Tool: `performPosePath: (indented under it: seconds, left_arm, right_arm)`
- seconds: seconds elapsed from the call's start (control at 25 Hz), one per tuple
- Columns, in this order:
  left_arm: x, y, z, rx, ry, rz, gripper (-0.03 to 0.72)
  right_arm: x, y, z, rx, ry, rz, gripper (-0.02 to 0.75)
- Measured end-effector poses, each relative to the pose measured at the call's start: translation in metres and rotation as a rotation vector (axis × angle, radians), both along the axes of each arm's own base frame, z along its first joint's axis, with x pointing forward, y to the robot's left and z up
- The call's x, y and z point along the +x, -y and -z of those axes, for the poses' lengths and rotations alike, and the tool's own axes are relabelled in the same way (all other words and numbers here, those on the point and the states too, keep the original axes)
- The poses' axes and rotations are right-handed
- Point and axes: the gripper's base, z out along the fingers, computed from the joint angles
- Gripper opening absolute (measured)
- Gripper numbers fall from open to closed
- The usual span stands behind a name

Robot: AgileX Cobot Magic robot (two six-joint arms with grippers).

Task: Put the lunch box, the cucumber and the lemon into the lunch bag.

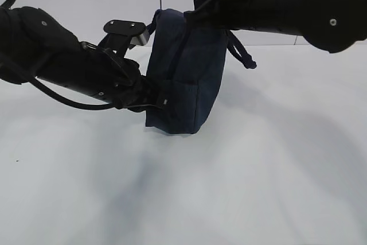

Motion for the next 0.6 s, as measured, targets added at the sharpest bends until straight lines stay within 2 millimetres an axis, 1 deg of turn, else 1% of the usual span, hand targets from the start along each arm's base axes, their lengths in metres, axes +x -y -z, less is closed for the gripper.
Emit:
performPosePath:
  seconds: [0.12,0.32,0.6]
  left_arm:
    - [0.000,0.000,0.000,-0.001,-0.001,-0.001,0.001]
    - [-0.001,0.000,-0.004,-0.008,0.008,-0.002,0.001]
    - [-0.001,0.000,-0.005,-0.015,0.006,-0.007,0.001]
  right_arm:
    - [0.007,-0.003,0.001,-0.009,-0.024,0.008,0.000]
    - [0.021,-0.009,0.008,-0.013,-0.067,0.023,0.000]
    - [0.038,-0.017,0.006,-0.012,-0.106,0.043,0.000]
